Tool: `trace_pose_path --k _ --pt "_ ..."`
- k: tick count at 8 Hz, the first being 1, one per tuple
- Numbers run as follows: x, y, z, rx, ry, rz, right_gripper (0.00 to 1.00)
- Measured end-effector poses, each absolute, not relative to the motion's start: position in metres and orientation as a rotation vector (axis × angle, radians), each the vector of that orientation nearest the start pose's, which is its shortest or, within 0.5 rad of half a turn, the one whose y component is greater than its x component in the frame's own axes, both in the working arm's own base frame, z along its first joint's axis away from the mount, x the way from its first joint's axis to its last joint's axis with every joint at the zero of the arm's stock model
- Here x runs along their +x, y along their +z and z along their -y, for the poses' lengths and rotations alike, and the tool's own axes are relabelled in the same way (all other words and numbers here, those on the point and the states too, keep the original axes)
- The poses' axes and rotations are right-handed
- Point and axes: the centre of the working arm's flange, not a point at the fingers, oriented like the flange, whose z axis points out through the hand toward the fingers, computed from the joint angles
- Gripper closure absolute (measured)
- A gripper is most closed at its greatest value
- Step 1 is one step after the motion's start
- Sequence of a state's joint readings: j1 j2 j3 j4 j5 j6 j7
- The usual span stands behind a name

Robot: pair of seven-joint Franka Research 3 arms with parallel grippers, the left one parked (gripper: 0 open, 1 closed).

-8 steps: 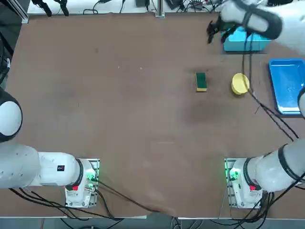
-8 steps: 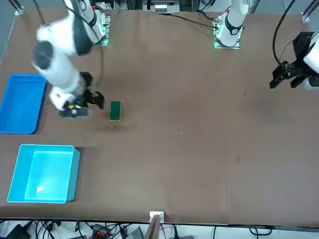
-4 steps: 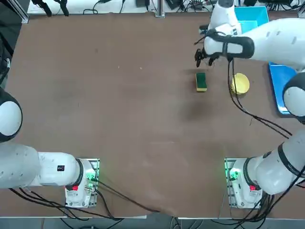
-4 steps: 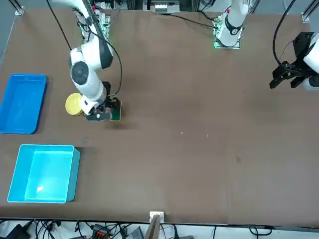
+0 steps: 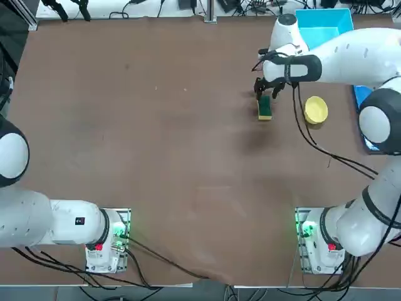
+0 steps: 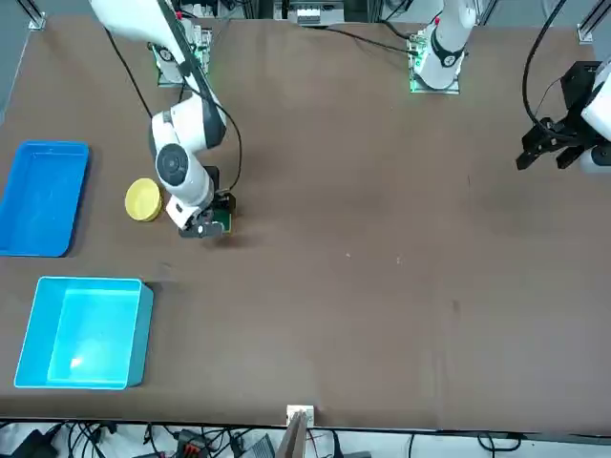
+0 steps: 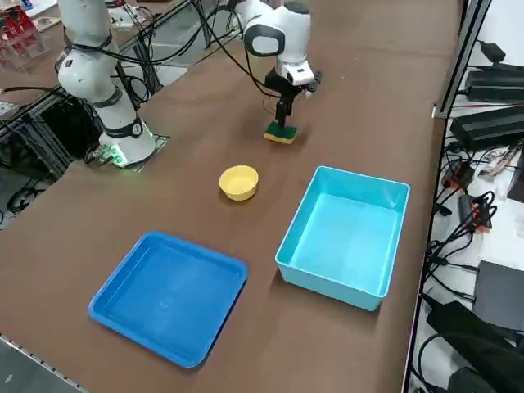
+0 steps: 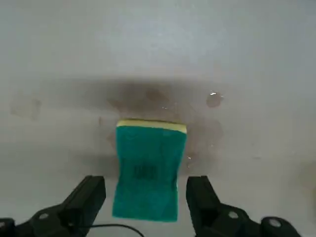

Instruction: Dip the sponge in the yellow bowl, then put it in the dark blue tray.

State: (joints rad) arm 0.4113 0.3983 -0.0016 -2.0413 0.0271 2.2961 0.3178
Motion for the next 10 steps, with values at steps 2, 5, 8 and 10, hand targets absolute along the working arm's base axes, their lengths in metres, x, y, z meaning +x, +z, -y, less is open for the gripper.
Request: trace_pose_path --k 2,5,8,10 --pt "0.533 0.216 -0.232 -3.168 0.232 0.114 0.0" --pt "0.529 0.195 -0.231 -3.175 0.274 0.114 0.0" --pt "0.526 0.179 -0.23 -3.181 0.312 0.116 0.01" --pt "0.526 0.177 -0.23 -3.181 0.316 0.117 0.07"
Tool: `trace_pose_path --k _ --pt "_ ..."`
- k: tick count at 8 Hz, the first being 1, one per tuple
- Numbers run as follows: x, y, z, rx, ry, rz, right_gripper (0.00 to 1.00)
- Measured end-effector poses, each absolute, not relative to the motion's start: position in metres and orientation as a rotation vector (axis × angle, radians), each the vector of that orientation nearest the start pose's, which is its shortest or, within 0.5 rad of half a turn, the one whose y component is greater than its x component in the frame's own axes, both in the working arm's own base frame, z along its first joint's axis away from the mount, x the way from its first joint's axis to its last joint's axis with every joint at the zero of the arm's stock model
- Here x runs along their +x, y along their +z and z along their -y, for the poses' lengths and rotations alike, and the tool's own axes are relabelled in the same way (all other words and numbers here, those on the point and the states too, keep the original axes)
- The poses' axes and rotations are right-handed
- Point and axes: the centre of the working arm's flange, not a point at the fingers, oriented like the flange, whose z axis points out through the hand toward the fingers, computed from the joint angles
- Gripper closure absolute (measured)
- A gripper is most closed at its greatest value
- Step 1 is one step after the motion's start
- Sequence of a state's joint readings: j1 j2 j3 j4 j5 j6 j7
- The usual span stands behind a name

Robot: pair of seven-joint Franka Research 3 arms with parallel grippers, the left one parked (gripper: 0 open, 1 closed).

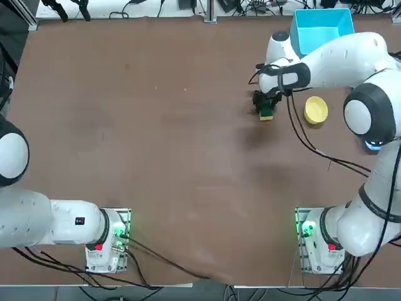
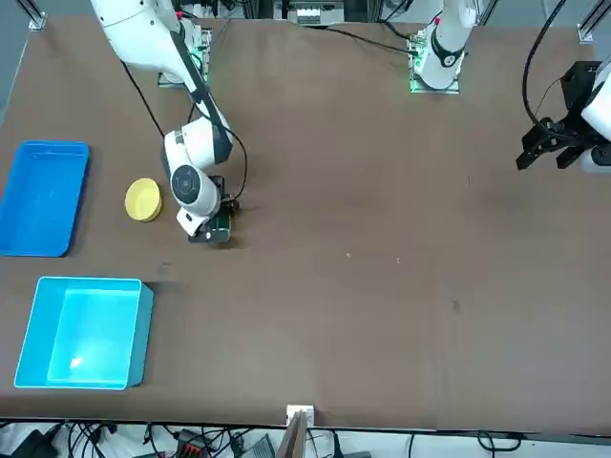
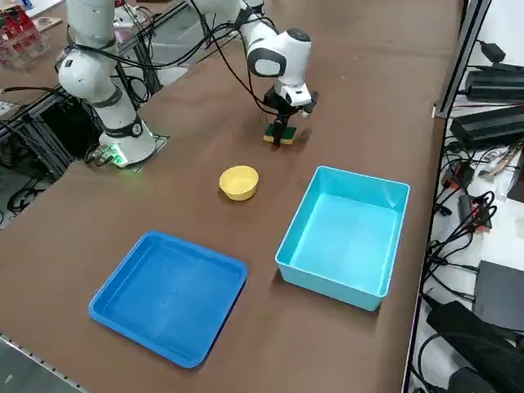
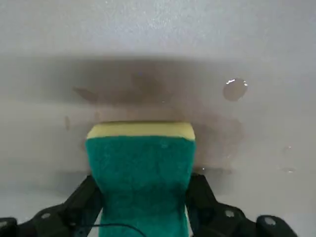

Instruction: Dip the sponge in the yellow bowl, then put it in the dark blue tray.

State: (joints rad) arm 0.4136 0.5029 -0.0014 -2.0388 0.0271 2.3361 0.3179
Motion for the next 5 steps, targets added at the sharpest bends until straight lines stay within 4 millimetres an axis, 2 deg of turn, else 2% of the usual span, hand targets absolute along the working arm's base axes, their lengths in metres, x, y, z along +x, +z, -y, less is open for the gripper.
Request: trace_pose_path --k 1,2,5 --pt "0.526 0.178 -0.231 -3.181 0.314 0.118 0.14" --pt "0.526 0.18 -0.233 -3.18 0.309 0.121 0.3" --pt "0.529 0.189 -0.227 -3.189 0.352 0.102 0.32"
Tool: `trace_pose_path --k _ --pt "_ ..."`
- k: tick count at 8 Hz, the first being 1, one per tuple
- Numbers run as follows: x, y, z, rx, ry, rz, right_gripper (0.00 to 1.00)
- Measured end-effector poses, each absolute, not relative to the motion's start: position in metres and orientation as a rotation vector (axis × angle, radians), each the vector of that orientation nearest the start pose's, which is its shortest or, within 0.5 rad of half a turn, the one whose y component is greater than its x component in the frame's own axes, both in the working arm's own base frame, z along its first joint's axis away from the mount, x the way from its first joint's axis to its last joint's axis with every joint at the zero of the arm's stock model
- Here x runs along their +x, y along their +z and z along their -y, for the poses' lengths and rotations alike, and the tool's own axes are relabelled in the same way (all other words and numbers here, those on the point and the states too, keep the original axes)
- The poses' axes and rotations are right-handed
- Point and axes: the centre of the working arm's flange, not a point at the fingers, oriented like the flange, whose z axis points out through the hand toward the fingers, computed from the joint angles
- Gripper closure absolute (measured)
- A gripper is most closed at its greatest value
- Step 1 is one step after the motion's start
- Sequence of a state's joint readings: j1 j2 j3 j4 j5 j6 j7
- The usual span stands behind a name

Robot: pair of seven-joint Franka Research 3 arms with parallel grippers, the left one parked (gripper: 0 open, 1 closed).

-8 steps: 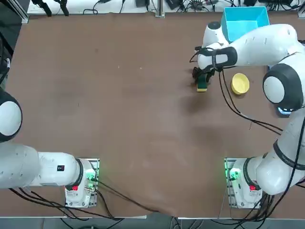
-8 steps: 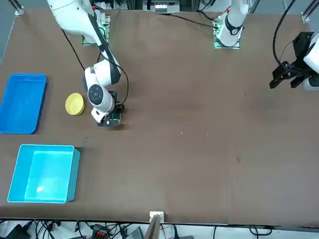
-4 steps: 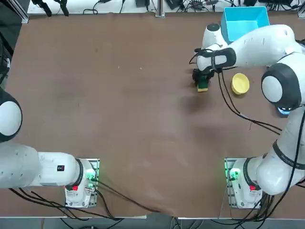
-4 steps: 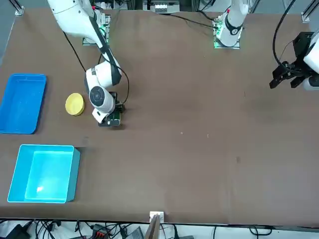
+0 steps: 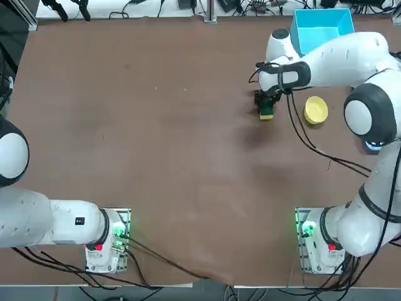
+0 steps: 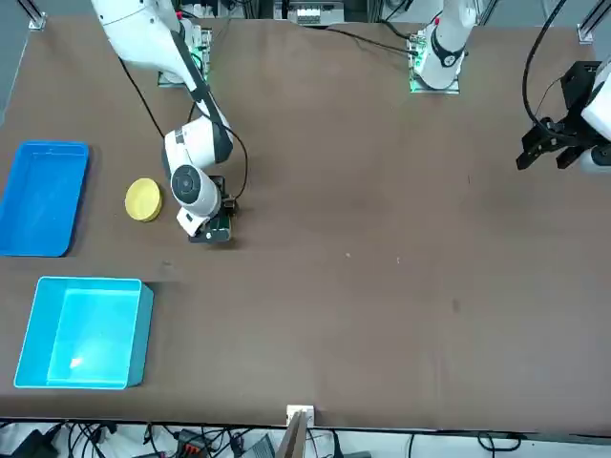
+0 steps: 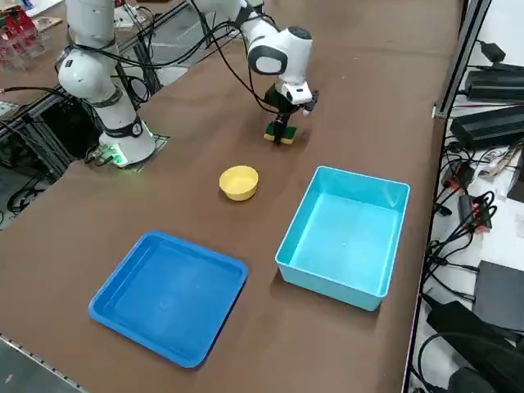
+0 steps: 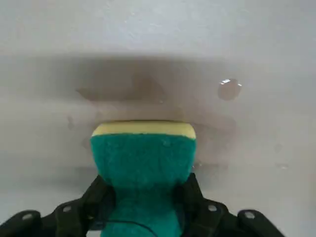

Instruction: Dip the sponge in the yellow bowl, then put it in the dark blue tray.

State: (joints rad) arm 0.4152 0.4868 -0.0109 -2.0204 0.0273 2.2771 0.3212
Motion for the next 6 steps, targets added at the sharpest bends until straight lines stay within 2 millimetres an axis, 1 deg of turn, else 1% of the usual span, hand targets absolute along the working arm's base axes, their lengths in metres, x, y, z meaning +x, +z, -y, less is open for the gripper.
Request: trace_pose_path --k 1,2,3,4,5,6 --pt "0.532 0.204 -0.218 -3.196 0.399 0.09 0.32" --pt "0.536 0.227 -0.199 -3.193 0.481 0.1 0.32" --pt "0.539 0.251 -0.17 -3.175 0.584 0.131 0.33" --pt "0.542 0.267 -0.138 -3.152 0.658 0.146 0.33" --pt "0.544 0.273 -0.109 -3.131 0.702 0.145 0.33" --pt "0.545 0.271 -0.081 -3.108 0.745 0.139 0.33"
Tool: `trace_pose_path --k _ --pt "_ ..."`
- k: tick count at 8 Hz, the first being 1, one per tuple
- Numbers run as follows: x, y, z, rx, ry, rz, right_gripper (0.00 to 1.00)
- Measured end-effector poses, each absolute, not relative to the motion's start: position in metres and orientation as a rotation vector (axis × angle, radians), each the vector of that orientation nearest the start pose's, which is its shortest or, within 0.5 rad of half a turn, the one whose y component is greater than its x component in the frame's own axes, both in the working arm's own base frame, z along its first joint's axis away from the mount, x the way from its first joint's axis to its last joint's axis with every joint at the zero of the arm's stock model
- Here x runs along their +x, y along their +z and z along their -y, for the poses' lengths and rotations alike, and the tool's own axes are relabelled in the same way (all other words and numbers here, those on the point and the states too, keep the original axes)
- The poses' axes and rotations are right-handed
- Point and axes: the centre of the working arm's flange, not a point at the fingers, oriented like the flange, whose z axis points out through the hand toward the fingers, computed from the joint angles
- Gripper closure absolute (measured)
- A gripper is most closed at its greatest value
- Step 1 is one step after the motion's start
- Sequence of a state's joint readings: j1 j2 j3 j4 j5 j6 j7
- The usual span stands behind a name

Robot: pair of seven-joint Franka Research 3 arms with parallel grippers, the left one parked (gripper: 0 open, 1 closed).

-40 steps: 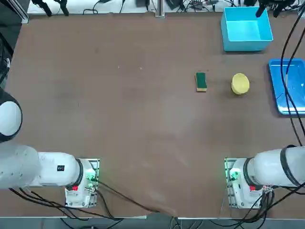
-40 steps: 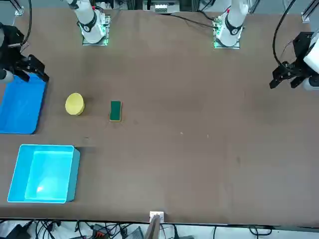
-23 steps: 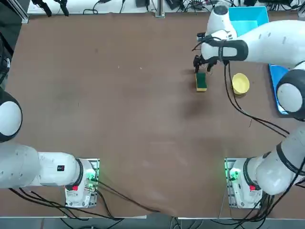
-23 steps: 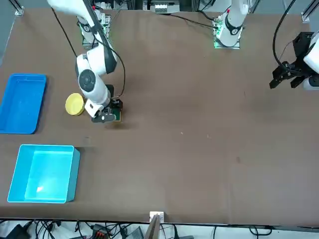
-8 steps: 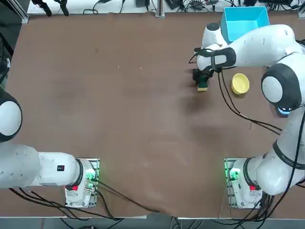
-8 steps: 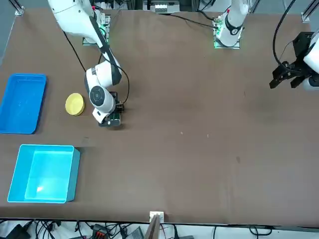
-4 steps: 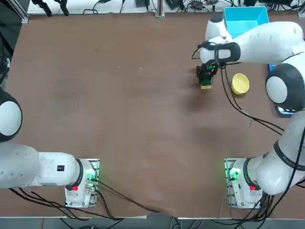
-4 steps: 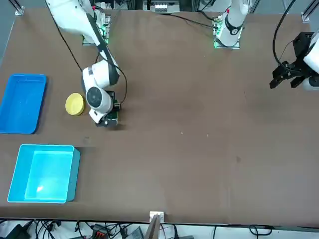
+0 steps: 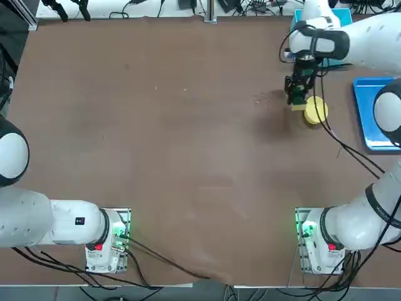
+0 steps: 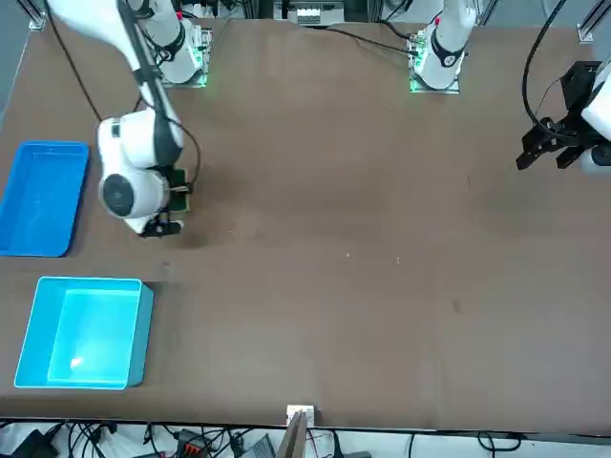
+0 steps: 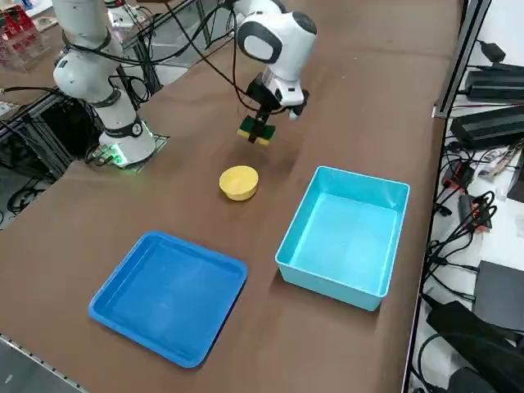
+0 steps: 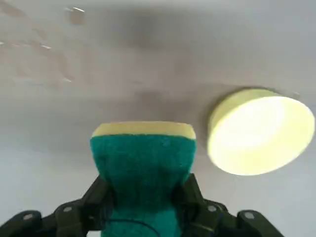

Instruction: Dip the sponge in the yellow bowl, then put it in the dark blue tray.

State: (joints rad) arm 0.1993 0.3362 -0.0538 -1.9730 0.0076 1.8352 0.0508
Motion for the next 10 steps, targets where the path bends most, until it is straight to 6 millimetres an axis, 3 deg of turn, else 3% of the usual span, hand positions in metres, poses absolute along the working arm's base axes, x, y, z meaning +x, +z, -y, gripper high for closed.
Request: trace_pose_path --k 3,4,7,10 --pt "0.543 0.265 0.016 -3.012 0.85 0.06 0.36" --pt "0.541 0.258 0.037 -2.988 0.867 0.043 0.36" --pt "0.539 0.222 0.05 -2.955 0.941 0.022 0.35" --pt "0.544 0.201 0.053 -2.96 0.933 0.016 0.35"
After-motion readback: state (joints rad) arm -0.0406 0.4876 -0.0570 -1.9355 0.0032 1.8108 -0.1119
